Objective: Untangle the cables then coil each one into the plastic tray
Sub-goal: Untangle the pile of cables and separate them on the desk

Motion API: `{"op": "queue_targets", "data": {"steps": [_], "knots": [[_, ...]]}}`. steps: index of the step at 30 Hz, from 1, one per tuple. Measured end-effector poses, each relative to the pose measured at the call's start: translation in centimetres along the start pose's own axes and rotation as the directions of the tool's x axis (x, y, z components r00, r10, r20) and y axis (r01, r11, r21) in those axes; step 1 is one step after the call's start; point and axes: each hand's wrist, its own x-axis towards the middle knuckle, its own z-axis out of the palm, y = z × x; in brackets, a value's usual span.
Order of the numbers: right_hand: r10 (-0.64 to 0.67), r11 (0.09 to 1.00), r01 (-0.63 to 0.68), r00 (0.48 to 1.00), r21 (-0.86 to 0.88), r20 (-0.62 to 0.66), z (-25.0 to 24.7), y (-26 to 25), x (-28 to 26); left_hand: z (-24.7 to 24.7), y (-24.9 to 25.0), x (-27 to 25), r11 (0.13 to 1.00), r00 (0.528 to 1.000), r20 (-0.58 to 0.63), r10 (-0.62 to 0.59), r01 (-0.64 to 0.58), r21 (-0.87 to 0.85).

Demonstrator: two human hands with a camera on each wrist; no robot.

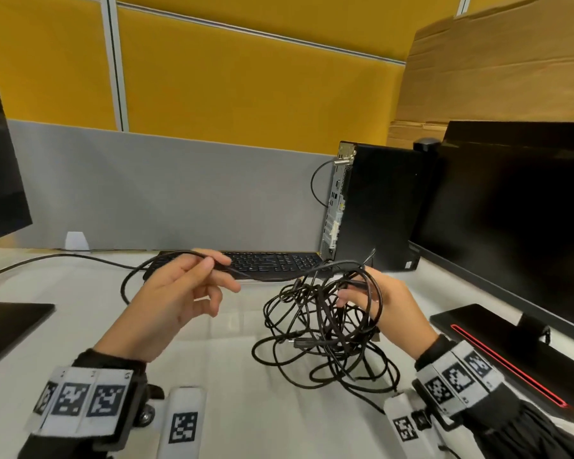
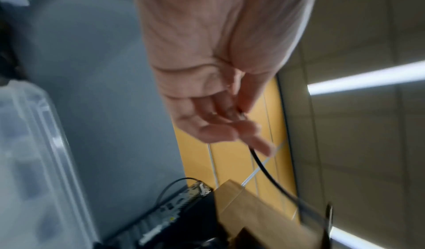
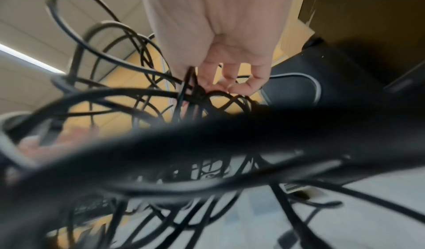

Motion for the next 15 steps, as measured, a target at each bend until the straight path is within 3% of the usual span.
{"op": "queue_targets", "data": {"steps": [3,6,9,11,13,14,15], "knots": [[0.049,0.999,-0.050,0.998,-0.013,-0.043,-0.3,1.2,0.0,0.0,0.3,-0.3,0.988,0.989,0.098,0.108,-0.096,-0.121],[0.127,0.991,-0.123,0.989,0.055,-0.081,-0.2,2.5,0.0,0.6,0.0,-0.3,0.990,0.986,0.134,0.103,-0.089,-0.108],[0.160,0.982,-0.145,0.980,0.123,-0.122,-0.3,2.3,0.0,0.8,-0.7,0.0,0.999,0.995,0.094,-0.045,0.044,0.019],[0.147,0.981,-0.126,0.979,0.147,-0.143,-0.5,2.1,0.1,0.9,-1.0,0.0,0.953,0.978,0.095,-0.184,0.154,0.260],[0.131,0.984,-0.111,0.981,0.140,-0.144,-0.9,2.0,0.2,0.8,-0.9,-0.4,0.835,0.918,0.205,-0.338,0.193,0.516],[0.121,0.987,-0.103,0.982,0.127,-0.143,-1.0,2.1,0.3,0.9,-0.7,-0.6,0.797,0.856,0.322,-0.405,0.158,0.583],[0.110,0.989,-0.095,0.984,0.110,-0.139,-1.3,2.1,0.4,1.1,-0.5,-0.8,0.815,0.775,0.470,-0.423,0.099,0.570]]}}
